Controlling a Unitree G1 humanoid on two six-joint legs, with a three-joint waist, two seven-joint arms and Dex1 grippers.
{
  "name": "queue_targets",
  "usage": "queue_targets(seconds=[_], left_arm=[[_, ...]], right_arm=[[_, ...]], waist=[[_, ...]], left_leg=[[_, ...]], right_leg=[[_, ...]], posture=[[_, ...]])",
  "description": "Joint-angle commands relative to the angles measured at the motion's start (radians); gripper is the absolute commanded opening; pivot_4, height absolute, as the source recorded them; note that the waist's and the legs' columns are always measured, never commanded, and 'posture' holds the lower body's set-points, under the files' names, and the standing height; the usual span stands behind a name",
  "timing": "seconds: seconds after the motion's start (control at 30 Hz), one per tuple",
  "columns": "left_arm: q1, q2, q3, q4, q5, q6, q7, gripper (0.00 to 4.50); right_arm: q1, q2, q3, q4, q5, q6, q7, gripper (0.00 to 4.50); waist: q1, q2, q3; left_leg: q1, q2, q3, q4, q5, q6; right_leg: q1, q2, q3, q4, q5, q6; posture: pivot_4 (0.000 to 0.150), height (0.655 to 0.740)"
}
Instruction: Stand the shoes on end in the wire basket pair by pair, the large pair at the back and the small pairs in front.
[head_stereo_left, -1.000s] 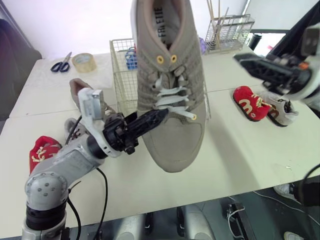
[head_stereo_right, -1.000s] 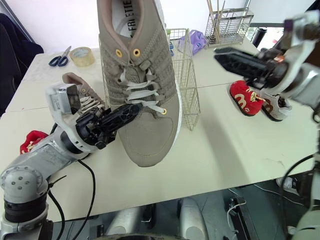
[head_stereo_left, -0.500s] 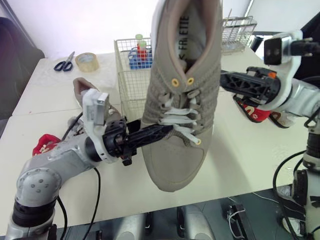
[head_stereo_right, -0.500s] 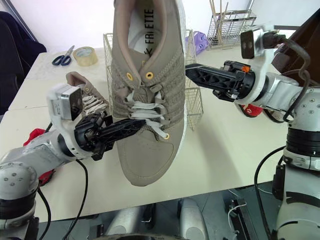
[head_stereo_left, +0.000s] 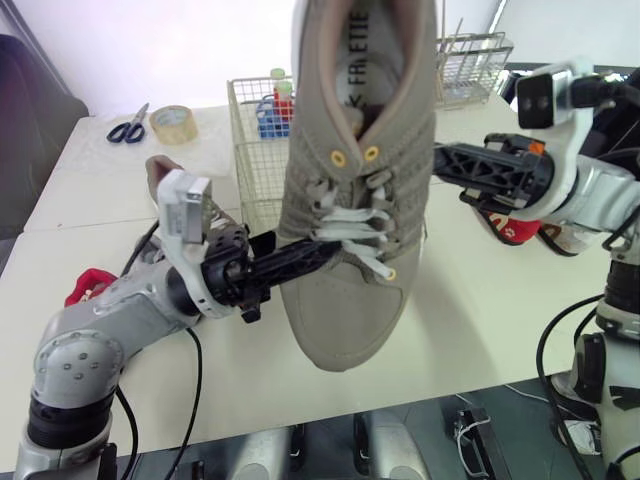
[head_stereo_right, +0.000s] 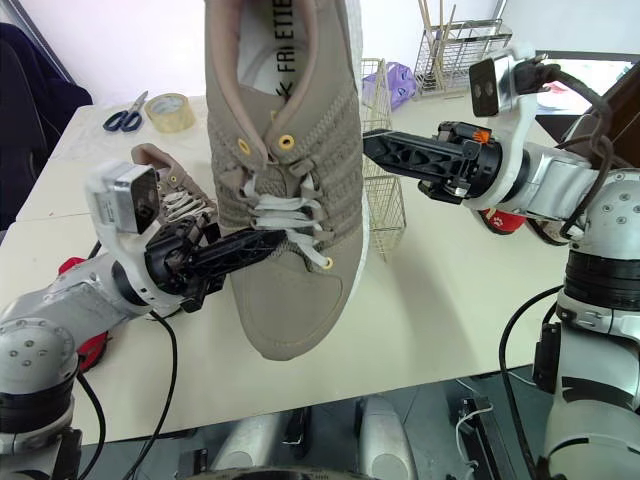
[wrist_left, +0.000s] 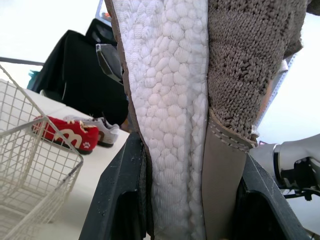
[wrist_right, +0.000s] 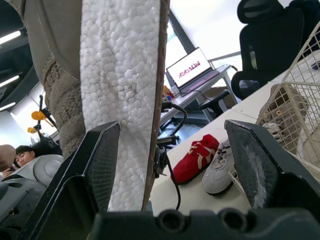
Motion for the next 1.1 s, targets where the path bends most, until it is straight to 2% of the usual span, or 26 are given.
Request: queue_targets(seconds=[0.03, 0.3, 0.5, 0.6, 0.8, 1.1], left_arm=[[0.000, 0.008, 0.050, -0.015, -0.015, -0.040, -0.001, 1.26], [-0.033, -0.016, 0.022, 0.000, 0.022, -0.049, 0.011, 1.26], [-0.057, -0.039, -0.019, 0.029, 0.096, -0.045, -0.014, 1.26], [-0.067, -0.056, 0.007, 0.047, 0.073, -0.059, -0.011, 1.26], [-0.051, -0.022, 0.080, 0.053, 0.034, -0.057, -0.015, 1.26], [-0.066, -0.037, 0.055, 0.042, 0.023, -0.051, -0.007, 1.26]], right_arm=[[-0.045, -0.017, -0.022, -0.009, 0.003, 0.013, 0.019, 3.60], [-0.053, 0.019, -0.007, -0.026, -0.004, 0.025, 0.017, 3.60], [-0.047, 0.056, -0.004, -0.054, 0.002, 0.028, 0.013, 3.60], [-0.044, 0.040, -0.012, -0.050, -0.018, 0.024, 0.026, 3.60], [-0.037, 0.003, -0.045, 0.001, -0.056, 0.011, 0.055, 3.60], [-0.054, 0.011, -0.048, 0.015, -0.107, -0.006, 0.087, 3.60]], waist=[[0.000, 0.000, 0.000], [0.000, 0.000, 0.000], [0.000, 0.000, 0.000], [0.001, 0.000, 0.000], [0.000, 0.000, 0.000], [0.000, 0.000, 0.000]], left_leg=[[0.000, 0.000, 0.000, 0.000, 0.000, 0.000], [0.000, 0.000, 0.000, 0.000, 0.000, 0.000], [0.000, 0.000, 0.000, 0.000, 0.000, 0.000], [0.000, 0.000, 0.000, -0.001, 0.000, 0.000], [0.000, 0.000, 0.000, -0.001, 0.000, 0.000], [0.000, 0.000, 0.000, -0.003, 0.000, 0.000]], right_leg=[[0.000, 0.000, 0.000, 0.000, 0.000, 0.000], [0.000, 0.000, 0.000, -0.001, 0.000, 0.000], [0.000, 0.000, 0.000, -0.001, 0.000, 0.000], [0.000, 0.000, 0.000, -0.001, 0.000, 0.000], [0.000, 0.000, 0.000, -0.001, 0.000, 0.000], [0.000, 0.000, 0.000, -0.003, 0.000, 0.000]], posture=[[0.150, 0.7400], [0.150, 0.7400], [0.150, 0.7400], [0.150, 0.7400], [0.150, 0.7400], [0.150, 0.7400]])
